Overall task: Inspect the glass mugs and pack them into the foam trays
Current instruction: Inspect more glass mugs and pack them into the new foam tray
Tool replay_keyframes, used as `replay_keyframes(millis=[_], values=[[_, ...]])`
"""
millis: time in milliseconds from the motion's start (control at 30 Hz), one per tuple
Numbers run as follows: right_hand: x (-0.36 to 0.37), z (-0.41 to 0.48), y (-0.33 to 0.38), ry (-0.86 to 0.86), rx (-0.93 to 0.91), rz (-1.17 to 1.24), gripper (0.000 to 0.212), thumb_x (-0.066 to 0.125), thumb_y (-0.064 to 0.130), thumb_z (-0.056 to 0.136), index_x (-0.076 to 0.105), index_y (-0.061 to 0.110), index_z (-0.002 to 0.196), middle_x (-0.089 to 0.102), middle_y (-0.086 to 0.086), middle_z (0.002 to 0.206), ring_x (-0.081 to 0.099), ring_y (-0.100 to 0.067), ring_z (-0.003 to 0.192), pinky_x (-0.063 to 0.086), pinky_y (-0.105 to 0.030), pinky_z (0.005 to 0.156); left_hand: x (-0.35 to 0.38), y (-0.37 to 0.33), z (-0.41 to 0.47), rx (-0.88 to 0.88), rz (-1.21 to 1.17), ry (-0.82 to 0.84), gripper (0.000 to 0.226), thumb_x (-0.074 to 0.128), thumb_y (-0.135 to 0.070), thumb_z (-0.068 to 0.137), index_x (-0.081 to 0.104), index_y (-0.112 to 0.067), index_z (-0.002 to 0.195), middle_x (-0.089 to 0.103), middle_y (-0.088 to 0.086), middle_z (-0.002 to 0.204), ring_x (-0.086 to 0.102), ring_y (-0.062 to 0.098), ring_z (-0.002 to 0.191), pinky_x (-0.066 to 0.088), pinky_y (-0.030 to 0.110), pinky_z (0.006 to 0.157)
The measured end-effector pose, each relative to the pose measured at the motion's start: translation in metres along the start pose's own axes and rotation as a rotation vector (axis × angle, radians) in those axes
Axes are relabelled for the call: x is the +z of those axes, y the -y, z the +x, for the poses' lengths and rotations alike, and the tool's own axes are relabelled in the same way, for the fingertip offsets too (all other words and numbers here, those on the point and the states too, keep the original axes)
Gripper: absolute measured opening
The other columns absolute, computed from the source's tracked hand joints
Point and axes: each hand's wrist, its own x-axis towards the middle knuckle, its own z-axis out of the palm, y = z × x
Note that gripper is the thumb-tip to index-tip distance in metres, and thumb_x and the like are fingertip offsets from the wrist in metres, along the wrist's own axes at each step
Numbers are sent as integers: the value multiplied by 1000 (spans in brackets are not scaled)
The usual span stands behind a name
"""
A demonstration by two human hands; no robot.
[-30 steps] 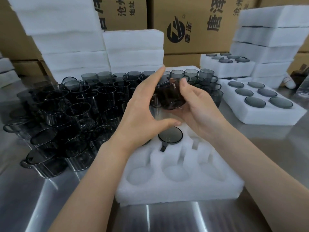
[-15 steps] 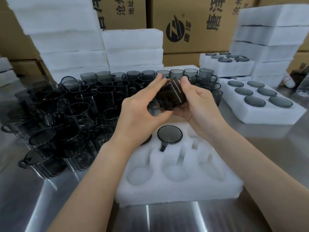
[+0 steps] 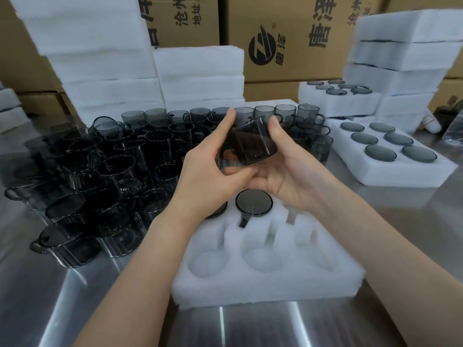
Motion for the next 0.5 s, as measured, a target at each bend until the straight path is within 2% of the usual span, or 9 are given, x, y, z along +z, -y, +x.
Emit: replay_keyframes(millis=[67,133,200,267,333,433,500], values=[[0,0,-1,-48,-86,-61,56,55,50,86,65,7,119,69,-21,115,71,-33,95,58,-34,73,1,-2,0,4,61,-24,96,79,-32,66,35,-24,150,42,-39,127,42,-15,126,36,21,110],[0,0,-3,-84,-182,-118,48,57,45,87,68,8,114,70,-20,112,71,-33,94,57,-34,74,3,-4,0,58,124,-59,94,79,-36,67,36,-22,150,38,-43,125,39,-22,122,35,13,107],[0,1,-6,-123,-257,-173,46,57,44,89,68,8,114,71,-19,110,70,-33,95,57,-35,77,5,-5,-1,129,179,-105,85,76,-34,73,41,-18,148,44,-34,131,43,-19,121,35,8,103],[2,1,-6,-154,-292,-211,45,56,45,90,69,8,113,72,-17,107,71,-31,97,57,-34,76,6,-5,-1,162,203,-138,76,76,-28,76,46,-16,144,54,-11,139,50,-5,125,40,15,104],[4,0,-6,-187,-300,-222,46,54,46,89,70,7,110,73,-16,105,71,-28,96,59,-37,76,7,-3,-1,181,198,-137,72,80,-17,76,50,-16,141,54,2,143,51,4,129,43,24,107],[5,1,-3,-289,-273,-201,50,52,45,92,69,1,109,72,-21,104,71,-33,93,58,-51,85,6,-2,-2,202,181,-121,68,80,-8,74,55,-15,137,51,4,145,48,3,132,44,29,108],[4,2,-1,-336,-238,-154,43,48,38,100,70,1,107,72,-23,104,71,-34,92,56,-55,86,6,-3,-3,209,154,-93,65,77,-7,74,56,-14,135,50,4,146,48,3,133,44,31,109]])
